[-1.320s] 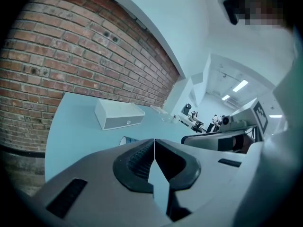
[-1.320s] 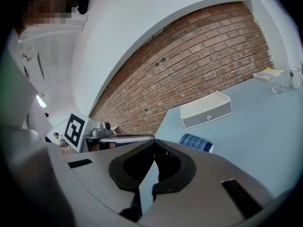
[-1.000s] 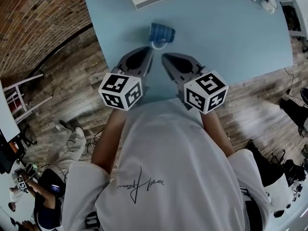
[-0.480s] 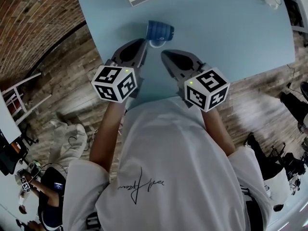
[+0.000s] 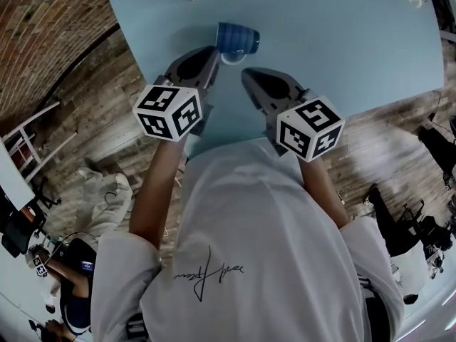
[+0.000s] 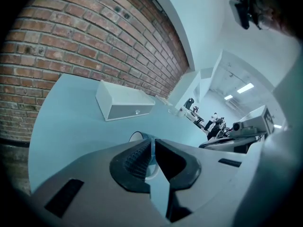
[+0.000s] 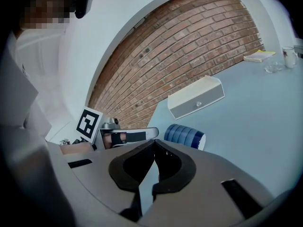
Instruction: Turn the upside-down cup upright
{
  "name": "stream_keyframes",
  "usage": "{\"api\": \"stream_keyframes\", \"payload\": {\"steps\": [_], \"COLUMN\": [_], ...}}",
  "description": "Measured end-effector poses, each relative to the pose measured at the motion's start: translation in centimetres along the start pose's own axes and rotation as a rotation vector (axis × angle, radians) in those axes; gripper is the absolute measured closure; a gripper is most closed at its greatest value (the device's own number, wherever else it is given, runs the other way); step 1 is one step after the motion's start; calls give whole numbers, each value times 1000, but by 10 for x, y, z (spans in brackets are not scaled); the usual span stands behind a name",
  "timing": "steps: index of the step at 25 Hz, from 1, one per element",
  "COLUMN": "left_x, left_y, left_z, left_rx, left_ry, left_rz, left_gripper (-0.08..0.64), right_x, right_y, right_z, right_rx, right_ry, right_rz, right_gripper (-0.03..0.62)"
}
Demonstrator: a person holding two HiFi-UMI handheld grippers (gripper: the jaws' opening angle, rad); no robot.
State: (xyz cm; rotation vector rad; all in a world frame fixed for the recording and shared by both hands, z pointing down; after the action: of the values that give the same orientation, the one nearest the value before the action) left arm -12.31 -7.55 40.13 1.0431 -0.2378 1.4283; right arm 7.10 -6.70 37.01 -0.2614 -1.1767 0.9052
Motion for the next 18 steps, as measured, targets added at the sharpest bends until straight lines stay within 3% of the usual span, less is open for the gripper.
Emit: {"api": "stream_keyframes", "payload": {"steps": [12, 16, 18], "left_x": [-4, -3, -2], "left_y": [11, 12, 14], "left_z": [18, 24, 26], "left_rx": [25, 52, 61], "left_ry": [69, 90, 97], "left_rz": [-13, -37, -45], "left_gripper": [548, 477, 477], "right_x": [3, 4, 4], "right_y": [-12, -14, -15], "right_z": [-2, -3, -2], "right_rx": [31, 33, 34], "right_ry": [-3, -2, -1], "right_rz": [59, 64, 67], "right_gripper": [571, 571, 571]}}
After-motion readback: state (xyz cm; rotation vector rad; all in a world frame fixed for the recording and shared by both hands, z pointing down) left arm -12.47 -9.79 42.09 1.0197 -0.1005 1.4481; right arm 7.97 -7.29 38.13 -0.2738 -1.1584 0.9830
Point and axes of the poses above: the fingertips, and each gripper's own axes: z forward along the fingers, y to its left, x out of its underside, the point moved 10 cm from there along -z, backward along the fingers, and after that the axes turned 10 degrees about -x, right-handed, at the moved point
